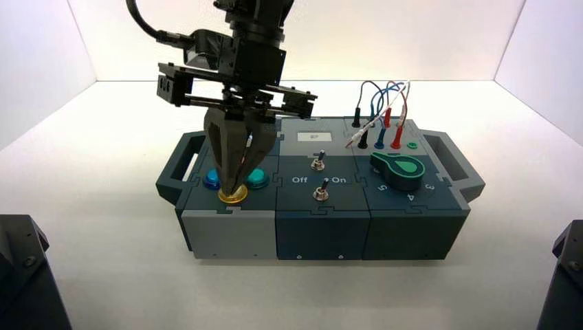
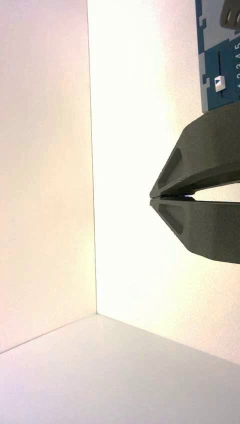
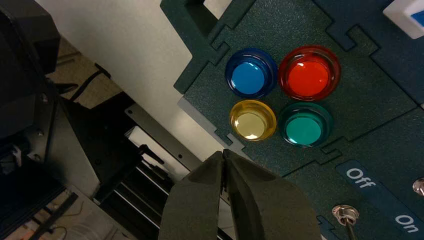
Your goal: Push the yellow button with the right gripper.
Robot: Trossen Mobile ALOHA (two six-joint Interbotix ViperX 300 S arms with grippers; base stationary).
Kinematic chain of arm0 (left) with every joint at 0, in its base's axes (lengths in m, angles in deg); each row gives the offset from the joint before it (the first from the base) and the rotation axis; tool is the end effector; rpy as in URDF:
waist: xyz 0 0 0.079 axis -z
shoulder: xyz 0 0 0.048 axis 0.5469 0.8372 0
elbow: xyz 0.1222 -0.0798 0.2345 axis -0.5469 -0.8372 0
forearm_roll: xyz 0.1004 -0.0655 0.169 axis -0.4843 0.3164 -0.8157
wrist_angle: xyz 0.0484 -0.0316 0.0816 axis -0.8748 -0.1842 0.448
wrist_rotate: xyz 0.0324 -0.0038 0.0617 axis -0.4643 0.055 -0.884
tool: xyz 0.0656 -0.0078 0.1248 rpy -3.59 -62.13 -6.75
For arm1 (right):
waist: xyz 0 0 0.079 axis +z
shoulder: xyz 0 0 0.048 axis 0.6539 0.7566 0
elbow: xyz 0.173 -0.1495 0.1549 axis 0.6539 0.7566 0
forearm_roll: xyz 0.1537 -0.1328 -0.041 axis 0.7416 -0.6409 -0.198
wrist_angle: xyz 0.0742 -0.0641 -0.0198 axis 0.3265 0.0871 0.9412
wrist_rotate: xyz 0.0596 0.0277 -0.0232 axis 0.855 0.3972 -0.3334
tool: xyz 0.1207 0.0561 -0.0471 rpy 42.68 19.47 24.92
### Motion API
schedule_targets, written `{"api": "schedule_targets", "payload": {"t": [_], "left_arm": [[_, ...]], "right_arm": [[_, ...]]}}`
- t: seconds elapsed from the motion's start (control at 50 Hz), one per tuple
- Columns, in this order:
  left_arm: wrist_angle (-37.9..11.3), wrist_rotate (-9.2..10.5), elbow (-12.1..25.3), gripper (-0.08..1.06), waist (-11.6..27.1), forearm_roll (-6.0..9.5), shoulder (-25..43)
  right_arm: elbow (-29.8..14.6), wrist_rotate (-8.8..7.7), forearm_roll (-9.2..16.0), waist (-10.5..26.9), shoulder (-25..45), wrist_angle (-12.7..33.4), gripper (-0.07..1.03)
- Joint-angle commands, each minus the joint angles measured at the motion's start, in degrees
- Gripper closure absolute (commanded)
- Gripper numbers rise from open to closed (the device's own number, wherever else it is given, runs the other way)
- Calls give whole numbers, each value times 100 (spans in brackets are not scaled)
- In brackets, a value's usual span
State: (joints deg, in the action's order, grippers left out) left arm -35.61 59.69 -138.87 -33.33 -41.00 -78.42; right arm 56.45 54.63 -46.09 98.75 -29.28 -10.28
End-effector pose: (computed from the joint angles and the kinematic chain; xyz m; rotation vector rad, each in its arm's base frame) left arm 0.2952 -0.0113 0.1952 0.0025 0.4455 -0.0577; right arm 0.1294 0.3545 -0.0133 -0.2574 1.7225 0.7679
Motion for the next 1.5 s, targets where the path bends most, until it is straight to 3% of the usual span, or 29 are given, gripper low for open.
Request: {"api": "schedule_targets", "payload": {"t": [0.02, 1.0, 1.5], "left_arm": [[35, 9, 114, 100, -26, 9, 26], [35, 9, 123, 100, -35, 18, 26], [35, 9, 132, 100, -26, 26, 26]], "right_arm": [[-141, -18, 18, 44, -70, -35, 98], [-220, -9, -88, -18, 0, -105, 98], [-229, 0, -132, -246, -185, -114, 98]]}}
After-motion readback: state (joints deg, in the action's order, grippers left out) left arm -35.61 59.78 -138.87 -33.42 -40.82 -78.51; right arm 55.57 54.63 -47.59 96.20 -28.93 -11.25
